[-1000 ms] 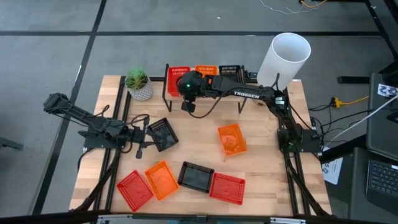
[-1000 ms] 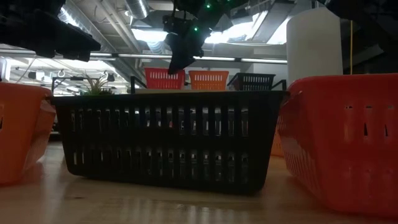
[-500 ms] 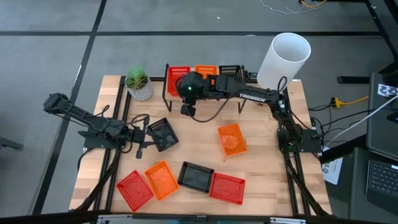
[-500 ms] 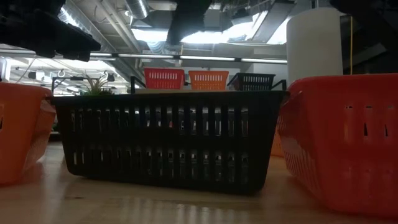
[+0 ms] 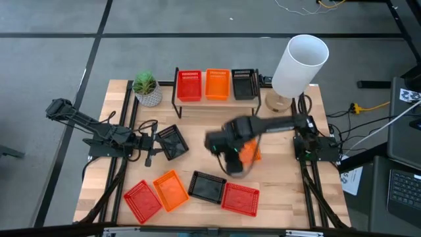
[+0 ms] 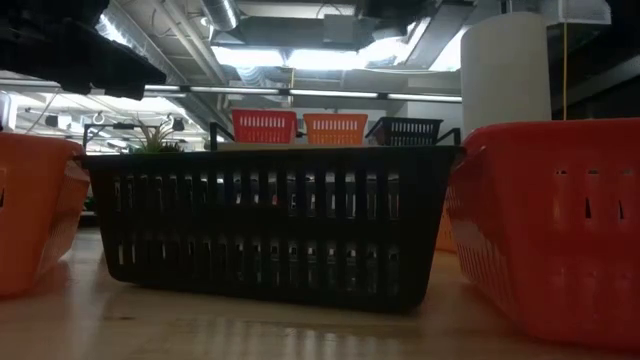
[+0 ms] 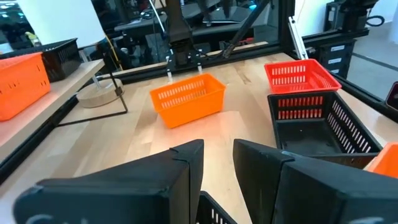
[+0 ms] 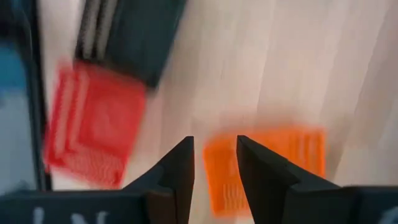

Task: Stack baskets on shelf by color
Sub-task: Stack the right orange basket on the orange basket

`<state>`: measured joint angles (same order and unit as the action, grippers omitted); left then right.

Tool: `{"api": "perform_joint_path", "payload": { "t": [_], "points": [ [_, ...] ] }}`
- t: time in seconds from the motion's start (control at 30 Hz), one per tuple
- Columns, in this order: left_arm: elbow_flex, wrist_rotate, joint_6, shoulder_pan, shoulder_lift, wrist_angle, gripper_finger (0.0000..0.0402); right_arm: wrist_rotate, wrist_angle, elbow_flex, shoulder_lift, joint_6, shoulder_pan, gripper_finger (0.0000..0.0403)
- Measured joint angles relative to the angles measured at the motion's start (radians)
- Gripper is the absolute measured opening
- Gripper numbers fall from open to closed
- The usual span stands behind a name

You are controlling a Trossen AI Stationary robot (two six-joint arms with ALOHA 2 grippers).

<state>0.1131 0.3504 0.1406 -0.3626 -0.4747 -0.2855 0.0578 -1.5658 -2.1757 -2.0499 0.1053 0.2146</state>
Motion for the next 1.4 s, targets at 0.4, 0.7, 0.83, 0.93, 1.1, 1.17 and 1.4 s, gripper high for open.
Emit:
{"api": "perform_joint_path", "payload": {
  "t": [0.4, 0.7, 0.83, 0.93, 1.1, 1.17, 1.4],
  "points": [
    [0.0, -0.004, -0.025, 0.0, 0.0, -0.025, 0.008, -0.059, 0.481, 0.773, 0.3, 0.153, 0.091, 0.0122],
    [0.0, -0.003, -0.029, 0.0, 0.0, -0.024, 0.008, -0.048, 0.749, 1.136, 0.478, 0.232, 0.092, 0.0122],
    [0.0, -0.001, -0.029, 0.0, 0.0, -0.023, 0.008, -0.047, 0.79, 1.209, 0.479, 0.234, 0.092, 0.0122],
    [0.0, 0.0, -0.029, 0.0, 0.0, -0.023, 0.008, -0.047, 0.865, 1.277, 0.474, 0.238, 0.092, 0.0122],
    [0.0, 0.0, -0.029, 0.0, 0.0, -0.022, 0.008, -0.048, 1.003, 1.344, 0.473, 0.324, 0.089, 0.0118],
    [0.0, 0.0, -0.029, 0.0, 0.0, -0.022, 0.008, -0.058, 1.016, 1.345, 0.473, 0.369, 0.089, 0.0102],
    [0.0, 0.002, -0.028, 0.0, 0.0, -0.022, 0.008, -0.058, 0.99, 1.256, 0.473, 0.325, 0.098, 0.0009]
  ]
}}
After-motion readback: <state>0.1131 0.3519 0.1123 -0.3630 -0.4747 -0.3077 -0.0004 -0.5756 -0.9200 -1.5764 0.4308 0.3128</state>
